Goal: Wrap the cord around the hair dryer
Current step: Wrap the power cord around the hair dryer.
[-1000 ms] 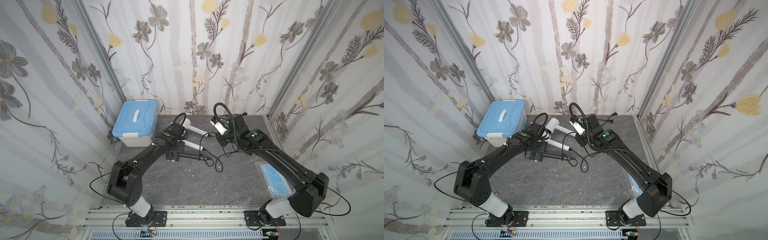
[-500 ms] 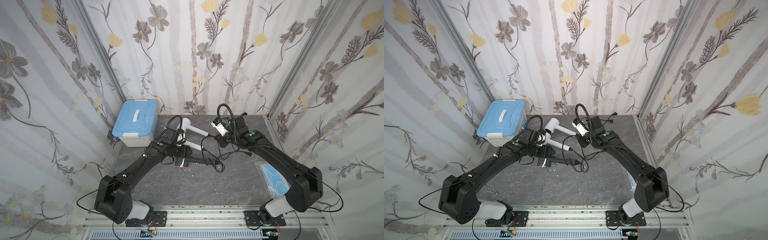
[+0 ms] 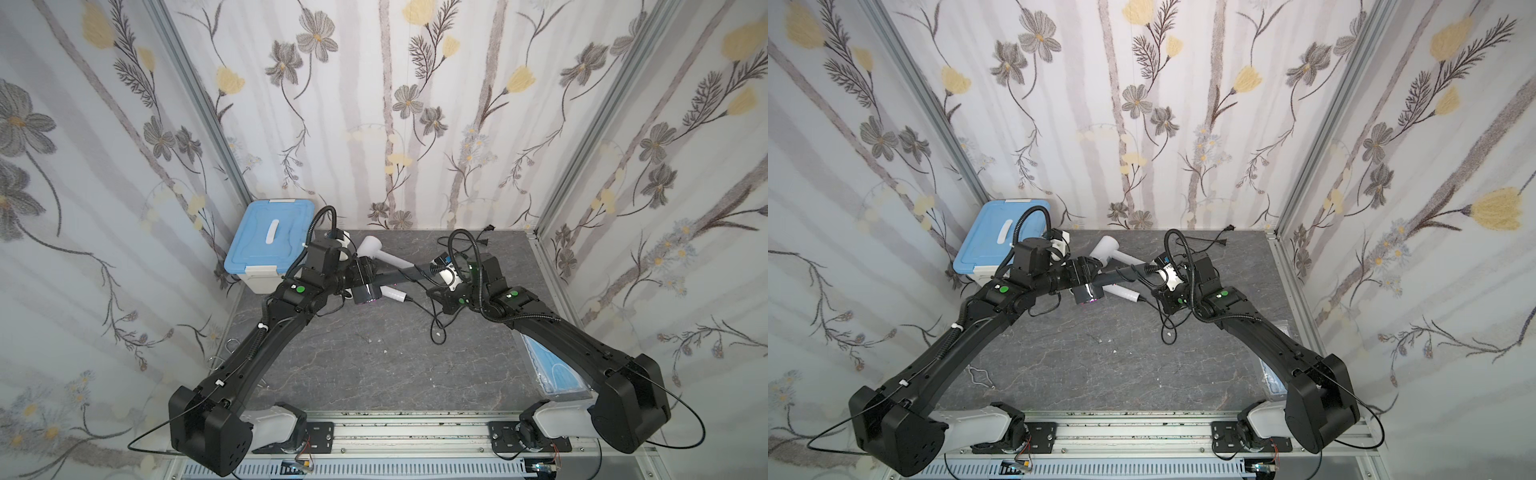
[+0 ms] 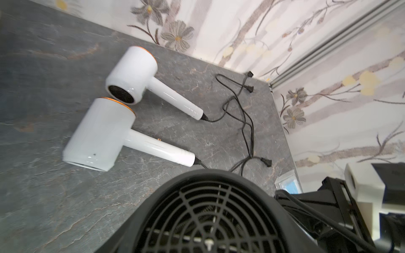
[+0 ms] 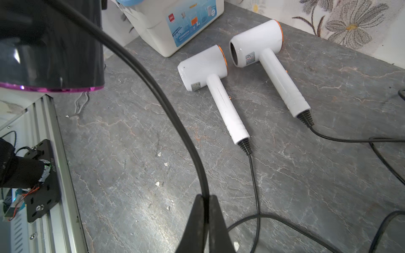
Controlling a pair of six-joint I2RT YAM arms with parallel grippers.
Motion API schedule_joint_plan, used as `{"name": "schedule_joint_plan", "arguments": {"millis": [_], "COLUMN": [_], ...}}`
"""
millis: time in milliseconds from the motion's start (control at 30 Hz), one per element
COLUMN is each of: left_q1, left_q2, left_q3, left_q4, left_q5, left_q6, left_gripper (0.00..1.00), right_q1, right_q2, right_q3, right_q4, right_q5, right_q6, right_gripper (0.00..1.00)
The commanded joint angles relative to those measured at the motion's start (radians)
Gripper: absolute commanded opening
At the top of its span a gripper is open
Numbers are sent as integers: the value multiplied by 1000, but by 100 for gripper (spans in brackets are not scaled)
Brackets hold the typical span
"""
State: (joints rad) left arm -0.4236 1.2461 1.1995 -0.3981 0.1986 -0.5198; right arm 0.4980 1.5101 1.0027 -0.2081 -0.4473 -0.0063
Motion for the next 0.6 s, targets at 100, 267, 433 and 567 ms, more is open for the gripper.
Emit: {"name": "schedule_joint_plan", "arguments": {"millis": [100,267,433,567], "left_q1": [-24,-43,-44,-46], "left_q2": [-17,-17,-25,-24], "left_q3": [124,179,202,224], "left_q4": [-90,-140,-164,-184], "left_q5": [-87,-82,-79,-78], "left_q6": [-30,-22,-21,-19], "left_gripper": [0,0,0,0], "right_q1": [-5,-6,-7,-8], "right_q2": [-9,11,32,40], "right_q3": [-41,-48,-49,-51], "right_q4": [155,202,227,232], "right_q5": [-128,-176,-201,-207], "right_q6": [88,107,121,120], "right_gripper": [0,13,47,53]}}
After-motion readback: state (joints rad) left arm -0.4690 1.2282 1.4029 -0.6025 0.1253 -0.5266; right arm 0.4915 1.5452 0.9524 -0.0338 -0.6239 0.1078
